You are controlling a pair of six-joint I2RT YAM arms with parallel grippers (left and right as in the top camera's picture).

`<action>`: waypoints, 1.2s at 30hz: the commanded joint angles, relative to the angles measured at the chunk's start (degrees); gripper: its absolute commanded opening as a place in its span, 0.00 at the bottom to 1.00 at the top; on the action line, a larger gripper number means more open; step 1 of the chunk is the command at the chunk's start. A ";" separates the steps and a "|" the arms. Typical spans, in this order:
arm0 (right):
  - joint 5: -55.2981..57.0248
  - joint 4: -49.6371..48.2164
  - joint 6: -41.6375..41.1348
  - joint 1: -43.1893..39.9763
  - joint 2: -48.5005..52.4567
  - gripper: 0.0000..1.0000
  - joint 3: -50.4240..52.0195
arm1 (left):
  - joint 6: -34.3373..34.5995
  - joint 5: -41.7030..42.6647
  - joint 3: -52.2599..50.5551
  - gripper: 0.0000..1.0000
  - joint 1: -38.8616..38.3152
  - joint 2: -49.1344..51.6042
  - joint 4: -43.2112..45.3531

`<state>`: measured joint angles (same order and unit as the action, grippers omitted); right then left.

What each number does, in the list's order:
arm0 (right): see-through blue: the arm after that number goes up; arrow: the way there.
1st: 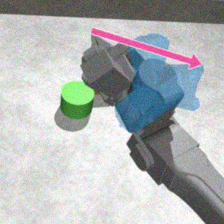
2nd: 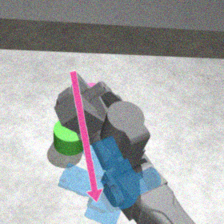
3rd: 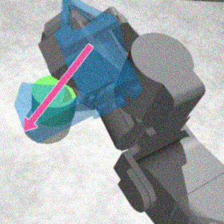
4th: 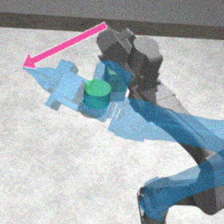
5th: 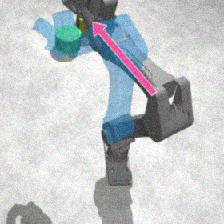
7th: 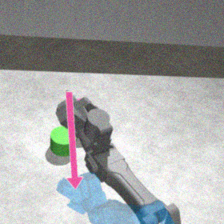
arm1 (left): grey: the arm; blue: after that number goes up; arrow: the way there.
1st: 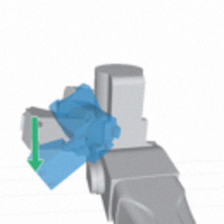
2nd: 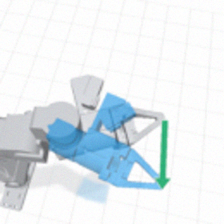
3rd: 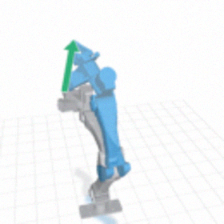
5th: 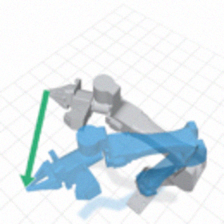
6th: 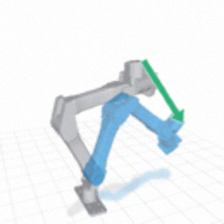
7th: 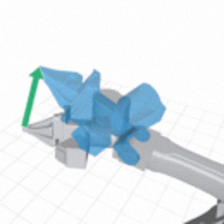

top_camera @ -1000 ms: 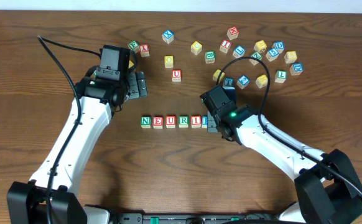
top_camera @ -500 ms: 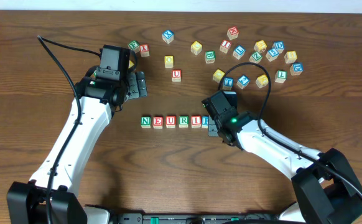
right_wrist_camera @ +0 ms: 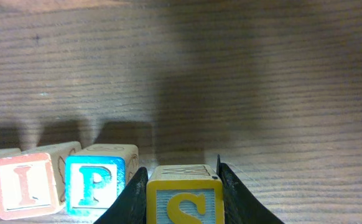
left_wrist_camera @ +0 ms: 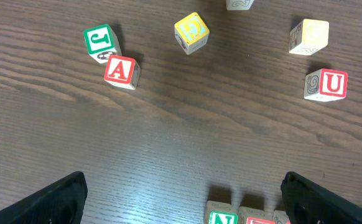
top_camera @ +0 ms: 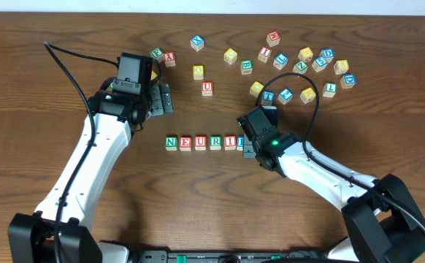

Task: Spell out NEURIPS
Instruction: 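Lower the S block beside the blue P with the right gripper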

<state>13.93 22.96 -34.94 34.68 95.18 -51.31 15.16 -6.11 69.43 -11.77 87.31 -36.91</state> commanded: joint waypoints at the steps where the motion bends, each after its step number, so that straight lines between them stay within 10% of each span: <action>1: 1.22 -0.48 0.33 0.61 -1.20 0.02 0.44 | -0.13 -0.09 1.73 0.98 0.13 -1.05 -0.04; 36: 1.92 -9.09 2.86 0.61 -1.07 0.04 5.55 | -0.13 -0.09 1.73 0.98 0.13 -1.05 -0.04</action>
<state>14.98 14.20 -32.80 34.68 95.18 -46.41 15.16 -6.11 69.43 -11.77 87.31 -36.88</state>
